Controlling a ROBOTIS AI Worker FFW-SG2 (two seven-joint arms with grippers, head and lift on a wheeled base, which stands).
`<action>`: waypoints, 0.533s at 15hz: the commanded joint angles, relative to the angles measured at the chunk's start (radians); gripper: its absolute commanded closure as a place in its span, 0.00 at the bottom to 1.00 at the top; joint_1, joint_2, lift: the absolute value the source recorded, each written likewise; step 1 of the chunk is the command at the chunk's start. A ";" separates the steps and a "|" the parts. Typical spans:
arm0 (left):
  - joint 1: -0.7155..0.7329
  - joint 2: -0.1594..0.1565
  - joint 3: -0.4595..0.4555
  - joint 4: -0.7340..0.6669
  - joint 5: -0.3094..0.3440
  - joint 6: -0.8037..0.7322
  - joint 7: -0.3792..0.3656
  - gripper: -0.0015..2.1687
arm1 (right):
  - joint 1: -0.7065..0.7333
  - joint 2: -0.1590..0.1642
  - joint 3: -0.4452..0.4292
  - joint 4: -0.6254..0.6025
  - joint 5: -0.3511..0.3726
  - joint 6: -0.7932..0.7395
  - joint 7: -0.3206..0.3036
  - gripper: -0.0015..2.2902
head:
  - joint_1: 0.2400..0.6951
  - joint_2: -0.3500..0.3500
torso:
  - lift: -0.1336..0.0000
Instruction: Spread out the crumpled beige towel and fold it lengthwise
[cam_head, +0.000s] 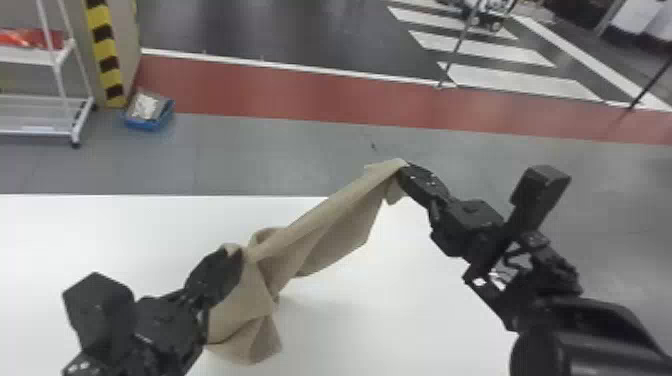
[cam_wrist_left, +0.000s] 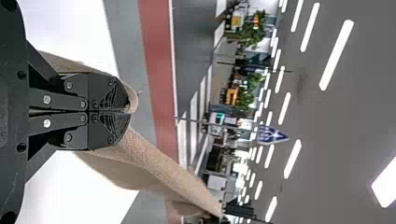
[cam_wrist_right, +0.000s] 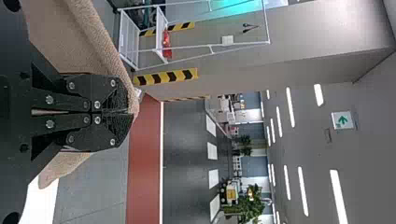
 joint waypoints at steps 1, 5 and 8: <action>-0.008 -0.002 -0.039 0.081 -0.002 -0.008 -0.003 0.96 | -0.013 0.001 0.021 0.008 0.001 -0.009 -0.003 0.82 | 1.00 0.07 | 1.00; -0.001 0.001 -0.067 0.116 0.027 -0.011 -0.074 0.43 | -0.051 0.001 0.032 -0.001 0.002 0.046 -0.010 0.82 | 1.00 0.04 | 1.00; 0.033 0.008 -0.005 0.113 0.029 -0.011 -0.118 0.00 | -0.109 -0.006 0.116 0.015 0.024 0.070 -0.010 0.82 | 1.00 0.03 | 1.00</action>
